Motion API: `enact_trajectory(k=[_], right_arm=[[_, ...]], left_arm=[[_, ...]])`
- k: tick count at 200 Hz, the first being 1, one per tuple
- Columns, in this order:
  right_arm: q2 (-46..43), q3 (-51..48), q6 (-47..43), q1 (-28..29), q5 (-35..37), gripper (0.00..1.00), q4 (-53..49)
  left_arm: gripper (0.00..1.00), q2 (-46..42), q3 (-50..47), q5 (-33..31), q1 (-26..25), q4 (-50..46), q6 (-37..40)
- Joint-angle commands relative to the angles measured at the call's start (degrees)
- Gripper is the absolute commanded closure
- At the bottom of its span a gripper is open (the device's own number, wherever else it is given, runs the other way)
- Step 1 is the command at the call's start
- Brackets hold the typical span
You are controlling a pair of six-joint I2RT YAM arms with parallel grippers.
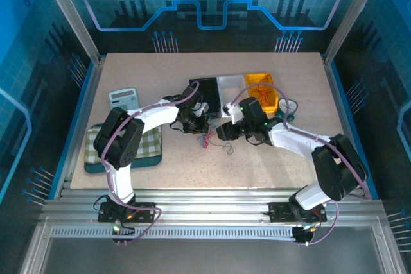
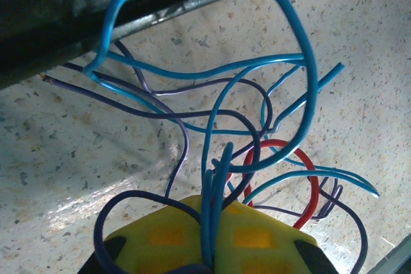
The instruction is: Untangle the cables
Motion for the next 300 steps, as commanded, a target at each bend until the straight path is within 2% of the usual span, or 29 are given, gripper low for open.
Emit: enact_trajectory(k=[1, 24, 62, 119, 170, 300], right_arm=[[4.3, 4.7, -7.6, 0.0, -13.0, 0.58, -4.9], [11.2, 9.5, -10.1, -0.1, -18.7, 0.57, -11.5], [17.3, 12.9, -9.7, -1.8, -22.4, 0.57, -13.5], [16.9, 10.4, -8.0, -4.3, -23.9, 0.57, -11.9], [20.3, 11.6, -5.4, -6.4, -24.4, 0.57, -10.0], [25.3, 17.9, -3.7, -5.8, -26.9, 0.58, -9.6]], left_arm=[[1.0, 1.8, 1.4, 2.7, 0.2, -1.3, 1.2], [1.0, 1.7, 1.1, 2.8, 0.4, -1.1, 0.8], [1.0, 1.0, 0.4, 2.3, 0.6, -0.3, 0.5], [1.0, 0.1, -0.4, 1.7, 1.3, 1.0, -0.3], [1.0, -0.7, -1.3, 2.4, 1.5, 2.3, -0.4], [1.0, -1.5, -1.8, 3.0, 1.5, 2.5, -0.1]])
